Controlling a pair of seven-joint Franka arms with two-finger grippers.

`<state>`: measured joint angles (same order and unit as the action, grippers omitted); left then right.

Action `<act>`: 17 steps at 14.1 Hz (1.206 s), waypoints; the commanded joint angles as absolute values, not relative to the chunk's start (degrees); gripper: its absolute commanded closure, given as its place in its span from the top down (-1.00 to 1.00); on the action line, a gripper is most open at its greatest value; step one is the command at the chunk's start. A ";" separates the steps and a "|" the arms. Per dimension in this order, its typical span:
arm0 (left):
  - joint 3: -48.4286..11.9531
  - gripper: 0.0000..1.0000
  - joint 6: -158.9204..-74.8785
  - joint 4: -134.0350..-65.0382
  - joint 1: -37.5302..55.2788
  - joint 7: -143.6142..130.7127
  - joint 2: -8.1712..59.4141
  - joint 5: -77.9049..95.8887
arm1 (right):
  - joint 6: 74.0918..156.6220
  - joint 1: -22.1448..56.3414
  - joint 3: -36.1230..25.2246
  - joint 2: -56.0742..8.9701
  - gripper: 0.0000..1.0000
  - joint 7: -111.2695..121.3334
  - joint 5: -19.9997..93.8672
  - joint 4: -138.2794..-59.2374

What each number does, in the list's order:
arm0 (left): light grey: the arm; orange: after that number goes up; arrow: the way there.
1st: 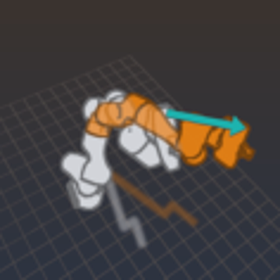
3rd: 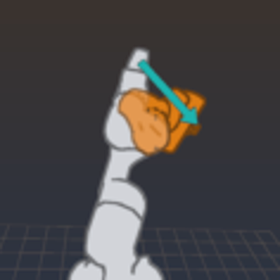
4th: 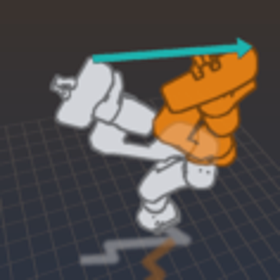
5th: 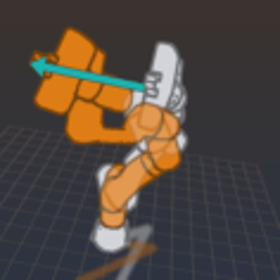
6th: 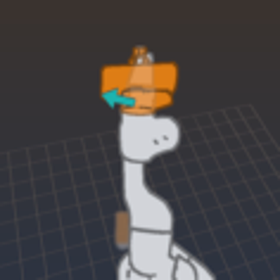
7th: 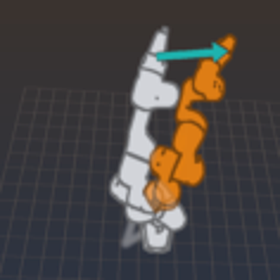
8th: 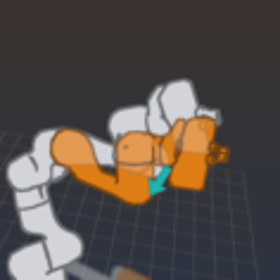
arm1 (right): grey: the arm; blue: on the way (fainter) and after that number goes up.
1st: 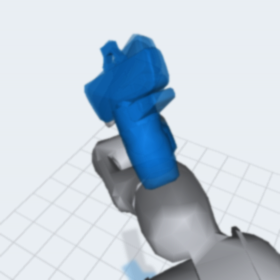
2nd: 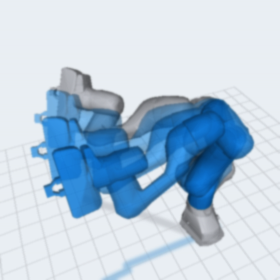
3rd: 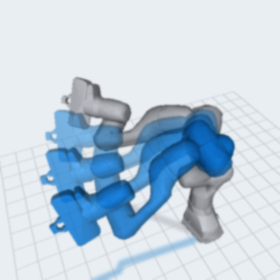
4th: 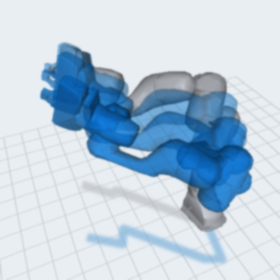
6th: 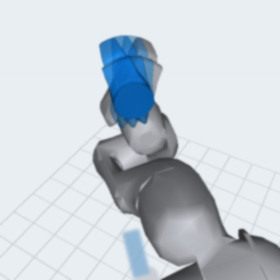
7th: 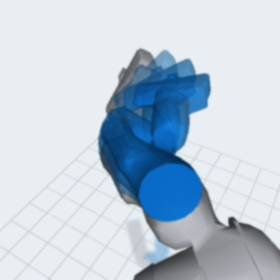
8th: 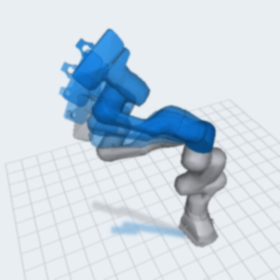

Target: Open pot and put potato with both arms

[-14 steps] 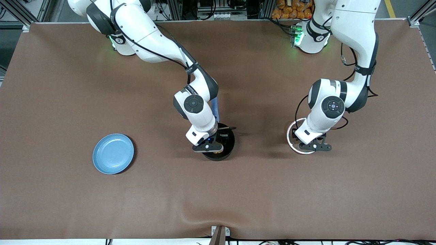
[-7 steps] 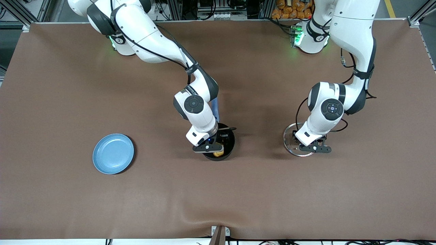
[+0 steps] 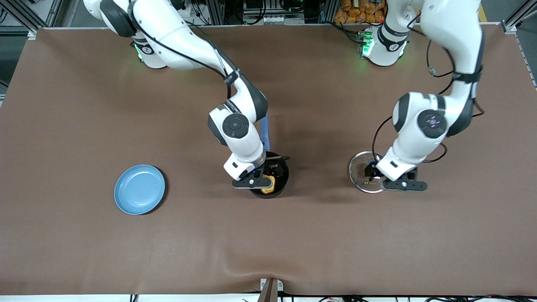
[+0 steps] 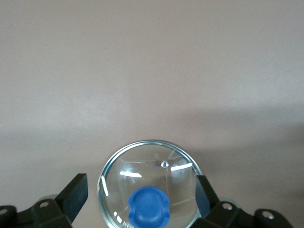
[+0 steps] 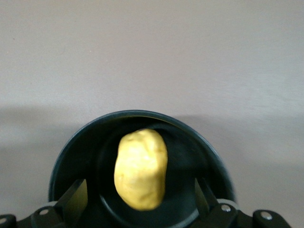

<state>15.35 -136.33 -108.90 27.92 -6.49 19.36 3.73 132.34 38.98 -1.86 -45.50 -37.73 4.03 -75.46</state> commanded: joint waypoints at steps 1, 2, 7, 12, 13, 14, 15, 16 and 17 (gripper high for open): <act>15.29 1.00 -125.28 -102.42 26.55 -6.15 15.13 4.57 | 126.41 36.14 -1.76 -39.92 1.00 -38.24 2.90 -75.85; 15.29 1.00 -120.72 -98.91 25.76 -6.15 14.25 4.57 | 124.04 34.56 -1.93 -37.29 1.00 -37.28 2.90 -76.11; 15.47 1.00 -101.46 -82.56 24.87 -6.24 13.18 4.57 | 107.87 23.23 -3.07 -28.05 1.00 -25.76 2.90 -76.46; 15.38 1.00 -93.18 -79.28 22.17 -5.54 8.72 4.39 | 100.03 12.59 -3.16 -21.64 1.00 -19.55 -1.40 -76.64; 15.29 1.00 -92.64 -79.36 20.93 -5.45 7.14 4.39 | 99.06 10.31 -3.16 -19.71 1.00 -15.94 -1.41 -77.16; 15.47 1.00 -91.94 -79.45 20.74 -5.45 6.42 4.48 | 98.62 8.46 -3.16 -17.34 1.00 -12.69 -1.23 -78.21; 15.64 1.00 -91.06 -79.45 20.74 -5.54 6.24 4.05 | 98.53 6.70 -3.08 -14.18 1.00 -9.52 -0.97 -80.40; 15.64 1.00 -90.71 -79.54 20.74 -5.62 5.81 3.96 | 98.35 5.37 -3.08 -10.93 1.00 -7.58 -0.62 -82.42; 15.73 1.00 -90.62 -79.54 20.74 -5.97 5.54 4.04 | 96.35 4.14 -3.08 -8.64 1.00 -5.56 -0.53 -83.14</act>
<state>15.80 -91.49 -79.30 20.43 -5.90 6.14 3.73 97.48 6.55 -4.39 -16.29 -8.87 -0.21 -76.76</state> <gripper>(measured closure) 0.000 0.000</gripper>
